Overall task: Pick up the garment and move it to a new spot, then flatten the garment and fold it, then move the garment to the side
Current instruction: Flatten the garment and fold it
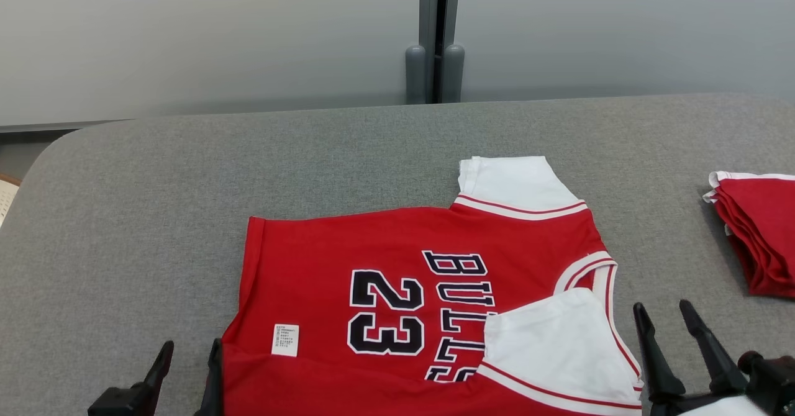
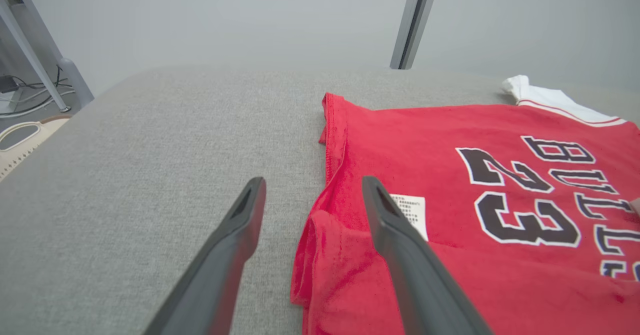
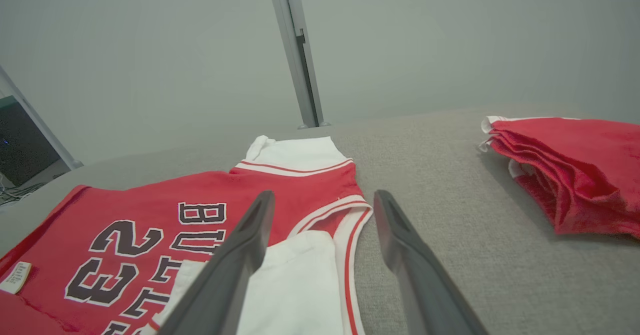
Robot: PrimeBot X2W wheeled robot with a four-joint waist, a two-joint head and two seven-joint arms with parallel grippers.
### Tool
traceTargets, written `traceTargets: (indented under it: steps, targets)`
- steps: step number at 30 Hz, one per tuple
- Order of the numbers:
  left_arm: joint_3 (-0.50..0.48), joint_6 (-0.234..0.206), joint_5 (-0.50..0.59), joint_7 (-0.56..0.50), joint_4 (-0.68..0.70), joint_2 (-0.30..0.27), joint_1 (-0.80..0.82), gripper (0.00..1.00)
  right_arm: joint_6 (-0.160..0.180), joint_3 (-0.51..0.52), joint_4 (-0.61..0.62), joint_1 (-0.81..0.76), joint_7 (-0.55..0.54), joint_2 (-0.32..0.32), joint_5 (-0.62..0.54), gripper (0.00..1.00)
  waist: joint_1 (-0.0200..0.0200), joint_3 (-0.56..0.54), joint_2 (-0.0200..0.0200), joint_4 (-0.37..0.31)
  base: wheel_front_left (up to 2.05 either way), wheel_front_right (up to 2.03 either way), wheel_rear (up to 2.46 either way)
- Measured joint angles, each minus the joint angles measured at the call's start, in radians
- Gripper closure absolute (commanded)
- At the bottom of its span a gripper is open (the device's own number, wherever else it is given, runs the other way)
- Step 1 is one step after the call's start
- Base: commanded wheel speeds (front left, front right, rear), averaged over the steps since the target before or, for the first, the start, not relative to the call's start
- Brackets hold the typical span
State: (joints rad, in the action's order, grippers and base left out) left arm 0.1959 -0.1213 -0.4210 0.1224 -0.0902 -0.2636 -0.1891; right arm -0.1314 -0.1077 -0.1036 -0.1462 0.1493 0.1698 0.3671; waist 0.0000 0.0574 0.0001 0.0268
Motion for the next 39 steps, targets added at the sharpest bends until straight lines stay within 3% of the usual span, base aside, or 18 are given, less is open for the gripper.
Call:
traceTargets:
  steps: [8, 19, 26, 31, 39]
  targets:
    - [0.014, -0.038, 0.067, 0.041, 0.061, 0.002, 0.094, 0.0, 0.0, 0.038, 0.159, 0.039, -0.082, 0.009, -0.08, 0.0, 0.0, -0.011, 0.0, 0.003, 0.0, 0.0, 0.0]
    - [0.046, -0.045, 0.086, -0.009, 0.026, -0.007, 0.156, 0.0, 0.0, 0.046, 0.198, 0.022, -0.123, -0.004, -0.084, 0.0, 0.0, 0.002, 0.0, -0.011, 0.0, 0.0, 0.0]
    - [0.08, 0.034, 0.068, -0.072, -0.109, -0.001, 0.354, 0.0, 0.0, 0.037, 0.205, 0.055, -0.126, -0.007, -0.079, 0.0, 0.0, 0.052, 0.0, -0.019, 0.0, 0.0, 0.0]
    - [0.095, 0.12, 0.013, -0.123, -0.368, 0.032, 0.544, 0.0, 0.0, 0.029, 0.193, 0.09, -0.118, -0.011, -0.078, 0.0, 0.0, 0.109, 0.0, -0.03, 0.0, 0.0, 0.0]
    - [0.081, 0.182, -0.021, -0.096, -0.72, 0.044, 0.733, 0.0, 0.0, 0.015, 0.145, 0.126, -0.097, -0.026, -0.067, 0.0, 0.0, 0.175, 0.0, -0.073, 0.0, 0.0, 0.0]
